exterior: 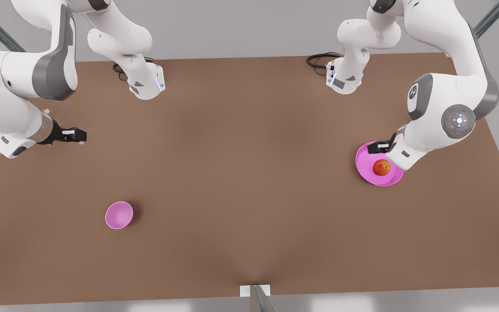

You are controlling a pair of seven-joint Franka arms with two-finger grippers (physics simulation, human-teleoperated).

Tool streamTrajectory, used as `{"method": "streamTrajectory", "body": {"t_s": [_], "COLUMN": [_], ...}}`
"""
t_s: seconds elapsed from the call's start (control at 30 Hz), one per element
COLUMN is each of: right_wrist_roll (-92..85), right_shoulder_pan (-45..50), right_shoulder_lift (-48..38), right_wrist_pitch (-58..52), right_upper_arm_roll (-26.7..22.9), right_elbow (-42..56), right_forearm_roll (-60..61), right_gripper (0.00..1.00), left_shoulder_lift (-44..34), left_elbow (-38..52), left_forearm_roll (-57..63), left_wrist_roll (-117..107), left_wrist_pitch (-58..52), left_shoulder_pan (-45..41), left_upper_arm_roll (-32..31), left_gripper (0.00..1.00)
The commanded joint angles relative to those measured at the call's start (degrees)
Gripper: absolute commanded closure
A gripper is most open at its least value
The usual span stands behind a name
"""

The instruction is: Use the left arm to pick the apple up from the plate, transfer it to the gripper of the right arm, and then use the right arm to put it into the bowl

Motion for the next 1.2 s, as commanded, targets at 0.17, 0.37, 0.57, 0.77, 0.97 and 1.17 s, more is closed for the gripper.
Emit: {"method": "streamTrajectory", "body": {"t_s": [0.17,0.37,0.57,0.77,0.97,1.17], "right_wrist_roll": [-1.5,-1.5,-1.5,-1.5,-1.5,-1.5], "right_shoulder_pan": [0.2,0.5,0.6,0.6,0.6,0.6], "right_shoulder_lift": [1.8,1.9,2.0,2.0,2.0,2.1], "right_wrist_pitch": [1.4,1.8,1.7,1.7,1.6,1.5], "right_upper_arm_roll": [-0.1,0.1,0.3,0.3,0.3,0.3], "right_elbow": [1.4,1.1,0.8,0.5,0.5,0.4], "right_forearm_roll": [-0.7,-0.5,0.0,0.0,0.0,0.0], "right_gripper": [0.00,0.00,0.00,0.00,0.00,0.00], "left_shoulder_lift": [3.9,6.1,7.2,7.1,7.0,7.3], "left_elbow": [-17.1,-33.8,-38.7,-40.3,-42.6,-45.8], "left_forearm_roll": [-0.3,-2.5,-2.6,-2.6,-4.0,-4.8], "left_wrist_roll": [13.9,22.5,22.7,22.7,22.6,22.7], "left_wrist_pitch": [26.3,53.7,59.6,57.3,58.2,66.1], "left_shoulder_pan": [1.7,2.7,3.0,3.3,3.3,3.4], "left_upper_arm_roll": [10.5,12.0,12.0,12.0,12.0,12.0], "left_gripper": [0.00,0.00,0.00,0.00,0.00,0.00]}}
